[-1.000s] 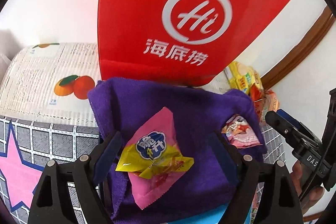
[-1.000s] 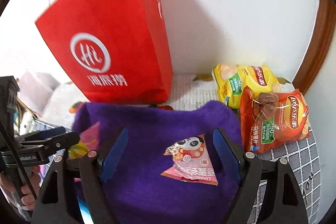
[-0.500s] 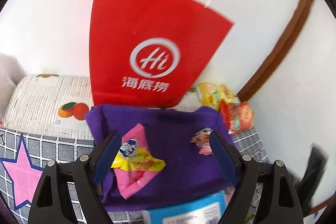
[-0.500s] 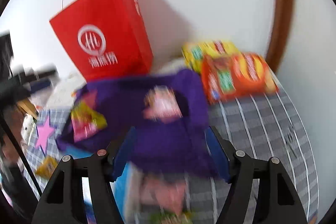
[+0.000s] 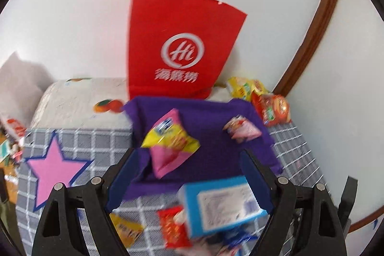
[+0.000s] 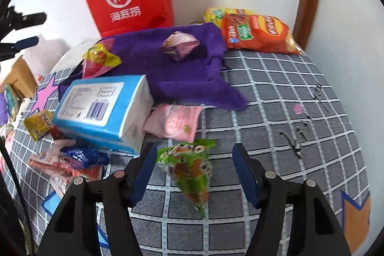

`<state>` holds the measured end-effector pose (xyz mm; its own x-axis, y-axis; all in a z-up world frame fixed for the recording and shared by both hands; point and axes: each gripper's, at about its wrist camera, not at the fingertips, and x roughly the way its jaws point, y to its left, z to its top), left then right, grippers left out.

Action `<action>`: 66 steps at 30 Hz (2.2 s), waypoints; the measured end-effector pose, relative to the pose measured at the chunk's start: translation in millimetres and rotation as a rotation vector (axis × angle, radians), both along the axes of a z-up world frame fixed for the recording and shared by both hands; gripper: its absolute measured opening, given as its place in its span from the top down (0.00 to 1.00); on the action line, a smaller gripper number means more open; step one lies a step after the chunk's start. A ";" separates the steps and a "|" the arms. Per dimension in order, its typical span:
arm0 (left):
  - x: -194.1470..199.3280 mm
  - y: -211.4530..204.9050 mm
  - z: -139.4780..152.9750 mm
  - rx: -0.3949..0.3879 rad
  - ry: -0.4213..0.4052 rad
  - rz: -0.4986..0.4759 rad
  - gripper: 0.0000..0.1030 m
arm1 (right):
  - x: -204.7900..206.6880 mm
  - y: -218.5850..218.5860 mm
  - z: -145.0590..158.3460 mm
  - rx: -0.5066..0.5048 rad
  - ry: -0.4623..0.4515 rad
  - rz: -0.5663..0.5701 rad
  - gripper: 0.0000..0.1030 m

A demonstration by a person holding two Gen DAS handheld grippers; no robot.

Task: Organize snacks
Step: 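Grasp the green snack bag with right tool while left tool grasps small yellow chip bag, then carry the green bag with right tool while left tool carries yellow bag toward purple towel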

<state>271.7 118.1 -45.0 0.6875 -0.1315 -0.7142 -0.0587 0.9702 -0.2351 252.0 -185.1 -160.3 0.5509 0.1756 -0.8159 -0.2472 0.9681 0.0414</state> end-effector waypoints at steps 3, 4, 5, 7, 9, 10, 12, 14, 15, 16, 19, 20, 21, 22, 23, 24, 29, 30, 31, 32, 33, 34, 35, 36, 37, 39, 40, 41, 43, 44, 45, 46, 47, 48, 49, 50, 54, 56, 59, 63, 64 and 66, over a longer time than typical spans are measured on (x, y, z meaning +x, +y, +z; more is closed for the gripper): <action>-24.0 14.8 -9.9 0.016 0.028 0.031 0.17 | 2.2 4.1 -17.0 -0.010 0.023 0.001 0.37; -33.3 21.5 -13.7 0.017 0.038 0.045 0.17 | 3.5 4.0 -25.6 -0.005 0.040 -0.001 0.37; -39.6 26.4 -16.4 0.016 0.043 0.057 0.17 | 4.4 4.3 -31.7 0.000 0.052 -0.007 0.38; -52.6 35.7 -23.5 0.014 0.056 0.080 0.17 | 2.3 2.2 -38.3 0.044 0.043 -0.008 0.48; -63.5 42.9 -31.4 0.016 0.070 0.097 0.17 | -0.5 -0.3 -40.3 0.069 0.009 -0.029 0.50; -69.5 46.8 -36.5 0.018 0.080 0.107 0.17 | -2.6 -0.4 -40.0 0.067 -0.005 -0.033 0.50; -77.8 52.7 -47.0 0.025 0.098 0.124 0.17 | -8.9 0.1 -40.2 0.043 -0.041 -0.041 0.50; -83.7 58.2 -60.1 0.033 0.119 0.147 0.17 | -13.1 -2.1 -43.3 0.053 -0.054 -0.034 0.50; -85.5 60.5 -66.3 0.033 0.128 0.155 0.17 | -14.0 -4.4 -42.7 0.069 -0.053 -0.038 0.50; -86.9 62.7 -73.5 0.032 0.140 0.163 0.17 | -14.4 -6.5 -42.3 0.082 -0.055 -0.044 0.50; -87.5 66.2 -91.4 0.020 0.171 0.176 0.17 | -8.8 -11.8 -44.8 0.106 -0.036 -0.063 0.49; -86.8 66.3 -96.0 0.017 0.178 0.175 0.17 | -7.7 -12.5 -45.4 0.111 -0.035 -0.065 0.49; -85.1 65.8 -100.7 0.017 0.186 0.171 0.17 | -8.0 -13.3 -45.3 0.116 -0.029 -0.065 0.49; -83.8 64.8 -105.7 0.020 0.193 0.167 0.17 | -8.1 -13.4 -45.2 0.116 -0.028 -0.070 0.49; -81.8 63.7 -109.3 0.025 0.197 0.164 0.17 | -8.3 -13.5 -45.2 0.116 -0.029 -0.073 0.49; -80.2 62.8 -113.5 0.028 0.200 0.161 0.17 | -8.6 -13.5 -45.3 0.115 -0.028 -0.076 0.49; -73.2 60.0 -134.3 0.040 0.232 0.138 0.19 | -10.4 -15.7 -45.2 0.119 -0.029 -0.086 0.49; -72.9 60.2 -136.3 0.038 0.233 0.136 0.19 | -10.2 -16.3 -45.3 0.122 -0.028 -0.086 0.49; -72.5 60.8 -139.0 0.037 0.235 0.136 0.19 | -10.1 -17.0 -45.3 0.125 -0.027 -0.086 0.49; -72.5 61.6 -140.8 0.037 0.236 0.137 0.20 | -10.4 -18.1 -45.5 0.128 -0.027 -0.086 0.49; -72.2 62.3 -142.2 0.034 0.237 0.136 0.22 | -10.1 -18.4 -45.6 0.131 -0.026 -0.086 0.49; -72.1 63.3 -143.0 0.027 0.237 0.129 0.29 | -10.0 -19.2 -45.6 0.136 -0.025 -0.086 0.49; -71.9 63.9 -143.4 0.022 0.238 0.123 0.36 | -9.9 -19.9 -45.6 0.140 -0.024 -0.087 0.49; -71.7 64.4 -143.4 0.019 0.239 0.121 0.38 | -9.8 -20.6 -45.7 0.147 -0.022 -0.087 0.49; -71.5 65.2 -143.0 0.016 0.241 0.120 0.41 | -9.1 -21.0 -45.8 0.150 -0.021 -0.087 0.49; -71.6 65.4 -141.3 -0.001 0.238 0.103 0.57 | -9.0 -21.2 -45.6 0.152 -0.021 -0.087 0.49; -71.3 64.8 -140.0 -0.004 0.241 0.096 0.58 | -9.1 -21.0 -45.4 0.150 -0.021 -0.087 0.49; -71.9 63.7 -138.1 -0.003 0.238 0.090 0.59 | -8.9 -21.6 -45.3 0.149 -0.021 -0.087 0.49; -74.2 60.1 -132.4 0.009 0.225 0.073 0.59 | -9.0 -22.0 -44.8 0.147 -0.022 -0.087 0.49; -75.3 58.6 -129.7 0.014 0.219 0.067 0.59 | -9.0 -21.9 -44.5 0.148 -0.023 -0.086 0.49; -76.6 57.0 -126.3 0.019 0.213 0.063 0.59 | -9.0 -22.3 -44.3 0.150 -0.023 -0.086 0.49; -78.3 55.3 -122.3 0.019 0.206 0.058 0.59 | -8.9 -23.0 -44.1 0.154 -0.022 -0.086 0.50; -80.2 54.0 -118.2 0.015 0.200 0.052 0.59 | -8.6 -24.1 -43.8 0.159 -0.022 -0.087 0.50; -81.4 53.2 -114.6 0.012 0.196 0.048 0.59 | -8.7 -25.1 -43.3 0.166 -0.018 -0.088 0.50; -82.8 52.2 -109.6 0.008 0.189 0.042 0.59 | -9.1 -25.7 -42.6 0.164 -0.022 -0.092 0.50; -84.3 51.0 -104.5 0.006 0.182 0.039 0.59 | -10.3 -25.3 -41.5 0.149 -0.026 -0.094 0.50; -85.8 44.8 -85.0 0.015 0.149 0.029 0.59 | -18.5 -26.2 -26.7 0.091 -0.061 -0.101 0.50; -85.4 39.4 -73.3 0.023 0.127 0.013 0.59 | -22.6 -31.6 -9.5 0.144 -0.073 -0.095 0.50; -81.3 28.3 -59.1 0.038 0.102 -0.011 0.59 | -24.0 -33.6 21.9 0.173 -0.101 -0.091 0.50; -70.9 17.9 -41.9 0.053 0.071 -0.025 0.59 | -21.0 -23.0 64.2 0.148 -0.150 -0.075 0.50; -67.0 16.6 -38.6 0.056 0.063 -0.019 0.59 | -17.1 -19.3 74.4 0.148 -0.155 -0.071 0.50; -59.3 15.4 -33.7 0.053 0.057 -0.011 0.59 | -8.7 -15.4 88.8 0.162 -0.157 -0.062 0.50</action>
